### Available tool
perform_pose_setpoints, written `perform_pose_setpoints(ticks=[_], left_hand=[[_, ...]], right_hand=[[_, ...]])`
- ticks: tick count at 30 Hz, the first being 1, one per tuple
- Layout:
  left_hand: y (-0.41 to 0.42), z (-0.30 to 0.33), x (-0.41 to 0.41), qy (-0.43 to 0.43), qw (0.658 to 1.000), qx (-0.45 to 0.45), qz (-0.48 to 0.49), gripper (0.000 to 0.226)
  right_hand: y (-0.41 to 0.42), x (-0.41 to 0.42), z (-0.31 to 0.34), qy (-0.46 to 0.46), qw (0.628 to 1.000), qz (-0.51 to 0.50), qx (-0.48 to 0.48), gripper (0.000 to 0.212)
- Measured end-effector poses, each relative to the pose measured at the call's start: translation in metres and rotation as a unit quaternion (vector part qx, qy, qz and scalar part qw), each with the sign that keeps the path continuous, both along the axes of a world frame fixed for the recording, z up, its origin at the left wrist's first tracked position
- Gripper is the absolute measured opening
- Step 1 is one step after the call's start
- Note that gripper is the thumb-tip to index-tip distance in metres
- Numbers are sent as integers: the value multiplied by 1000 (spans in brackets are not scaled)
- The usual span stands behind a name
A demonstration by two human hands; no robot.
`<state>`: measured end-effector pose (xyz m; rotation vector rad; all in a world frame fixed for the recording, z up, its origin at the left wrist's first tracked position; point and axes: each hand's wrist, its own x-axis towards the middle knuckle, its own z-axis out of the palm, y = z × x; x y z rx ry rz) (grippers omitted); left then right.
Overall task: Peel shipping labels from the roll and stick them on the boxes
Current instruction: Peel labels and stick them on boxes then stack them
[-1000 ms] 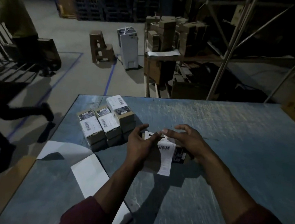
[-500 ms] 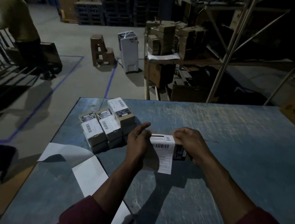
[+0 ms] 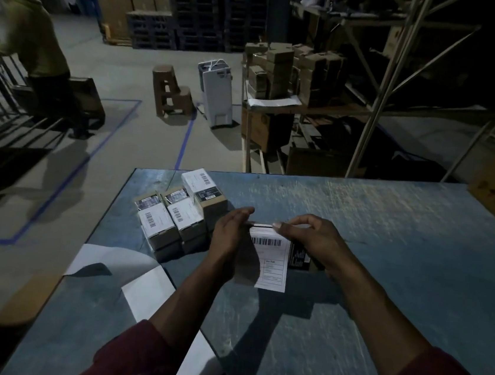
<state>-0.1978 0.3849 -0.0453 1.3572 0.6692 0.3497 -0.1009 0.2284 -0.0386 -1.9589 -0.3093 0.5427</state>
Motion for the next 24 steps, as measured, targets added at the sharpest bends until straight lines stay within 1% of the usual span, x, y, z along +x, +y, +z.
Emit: perform_pose_setpoints(ticks=[1, 4, 6, 9, 11, 12, 14, 15, 16, 18, 19, 20, 22, 23, 24], left_hand=[[2, 1, 0, -1, 1000, 2, -6, 27], [3, 5, 0, 2, 1000, 0, -20, 22], [3, 8, -3, 1, 999, -5, -41, 24], [11, 8, -11, -15, 992, 11, -126, 31], [18, 6, -15, -26, 982, 17, -184, 34], [20, 5, -16, -27, 979, 29, -202, 35], [21, 3, -16, -20, 977, 42, -208, 35], [20, 4, -16, -17, 979, 37, -201, 33], [19, 2, -15, -14, 981, 29, -191, 30], [17, 0, -13, -3, 987, 6, -162, 22], [16, -2, -13, 5, 989, -7, -147, 19], [15, -4, -13, 13, 990, -23, -136, 19], [13, -5, -14, 31, 991, -71, -114, 23], [12, -4, -16, 40, 989, -100, -99, 24], [11, -3, -18, 48, 987, -129, -86, 23]], right_hand=[[0, 0, 0, -7, 1000, 6, 1, 47], [2, 3, 2, -3, 1000, -9, 24, 22], [0, 8, 1, 17, 1000, -21, 14, 18], [-11, 14, 4, 116, 993, -19, -32, 33], [-23, 17, 8, 179, 981, 5, -77, 37], [-27, 17, 10, 202, 976, 20, -85, 40], [-32, 20, 11, 218, 973, 42, -67, 55], [-33, 20, 12, 205, 977, 42, -50, 62], [-33, 18, 14, 172, 984, 37, -34, 64], [-34, 13, 18, 44, 998, 46, -11, 60], [-37, 13, 17, -29, 997, 74, -5, 61], [-41, 12, 17, -92, 988, 121, -15, 68], [-50, 11, 13, -179, 953, 229, -81, 92], [-54, 13, 6, -218, 932, 262, -120, 105], [-55, 14, 2, -253, 915, 280, -144, 113]])
